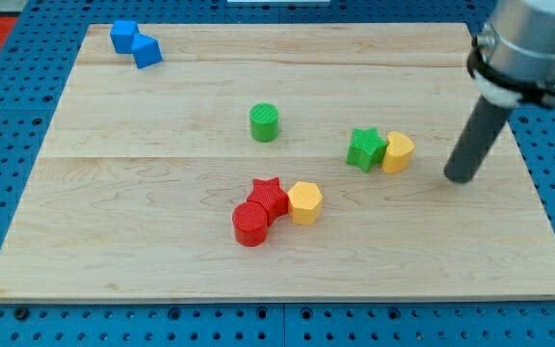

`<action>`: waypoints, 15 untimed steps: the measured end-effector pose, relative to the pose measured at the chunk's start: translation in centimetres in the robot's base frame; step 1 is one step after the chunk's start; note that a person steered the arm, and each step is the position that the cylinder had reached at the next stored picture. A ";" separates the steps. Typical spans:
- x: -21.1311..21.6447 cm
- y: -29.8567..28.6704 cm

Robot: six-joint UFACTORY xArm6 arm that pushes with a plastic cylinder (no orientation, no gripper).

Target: Move the yellow heart closer to the yellow hexagon

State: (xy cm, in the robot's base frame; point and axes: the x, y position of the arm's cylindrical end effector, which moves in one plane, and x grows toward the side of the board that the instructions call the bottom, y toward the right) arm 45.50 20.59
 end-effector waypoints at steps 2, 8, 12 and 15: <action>-3.1 -1.0; 2.6 -7.4; 4.4 -10.5; 7.6 -11.3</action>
State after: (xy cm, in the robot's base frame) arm 53.13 9.33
